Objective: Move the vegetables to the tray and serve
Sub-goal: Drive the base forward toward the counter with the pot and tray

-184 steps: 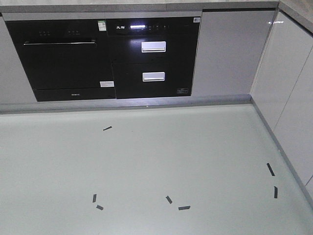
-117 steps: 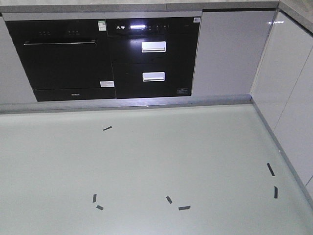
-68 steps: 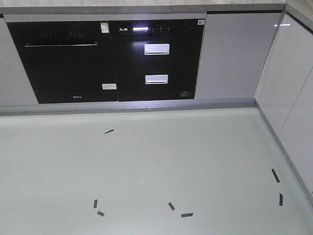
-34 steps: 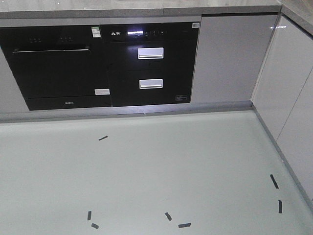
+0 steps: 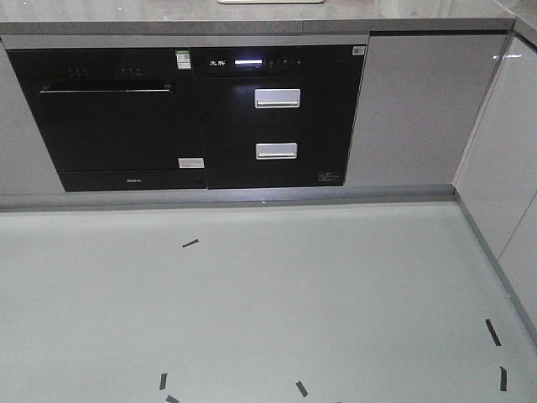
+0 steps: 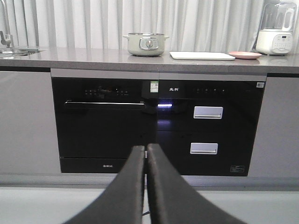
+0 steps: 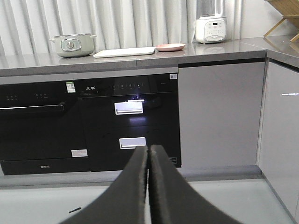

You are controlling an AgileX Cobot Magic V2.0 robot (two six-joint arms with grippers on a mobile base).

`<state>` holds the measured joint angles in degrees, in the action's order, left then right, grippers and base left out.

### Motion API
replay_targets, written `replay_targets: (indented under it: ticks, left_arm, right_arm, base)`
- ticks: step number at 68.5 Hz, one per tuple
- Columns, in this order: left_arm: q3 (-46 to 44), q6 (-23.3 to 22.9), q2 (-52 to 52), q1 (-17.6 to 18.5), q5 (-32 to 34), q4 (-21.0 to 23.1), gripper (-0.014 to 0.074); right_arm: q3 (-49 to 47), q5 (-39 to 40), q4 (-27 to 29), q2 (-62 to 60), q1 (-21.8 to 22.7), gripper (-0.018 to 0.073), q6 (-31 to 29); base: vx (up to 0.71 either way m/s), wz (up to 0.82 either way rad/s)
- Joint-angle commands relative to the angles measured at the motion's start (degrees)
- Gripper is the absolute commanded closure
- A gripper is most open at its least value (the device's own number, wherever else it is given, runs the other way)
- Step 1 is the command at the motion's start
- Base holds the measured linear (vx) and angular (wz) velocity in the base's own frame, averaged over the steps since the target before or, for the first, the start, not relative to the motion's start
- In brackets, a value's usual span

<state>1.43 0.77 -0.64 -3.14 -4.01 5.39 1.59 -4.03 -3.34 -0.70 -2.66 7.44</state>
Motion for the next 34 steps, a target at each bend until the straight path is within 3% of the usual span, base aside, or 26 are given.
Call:
replay_targets:
  ticks: [1, 34]
  left_arm:
    - [1.59, -0.22, -0.78, 0.16, 4.01, 0.5, 0.0602]
    - [1.59, -0.22, -0.78, 0.16, 4.01, 0.5, 0.0602]
  right_arm:
    - [0.92, 4.47, -0.68, -0.41, -0.06, 0.0565, 0.01]
    - [0.92, 4.47, -0.68, -0.41, -0.06, 0.0565, 0.01]
  base:
    - [0.1, 0.03]
    - [0.12, 0.02]
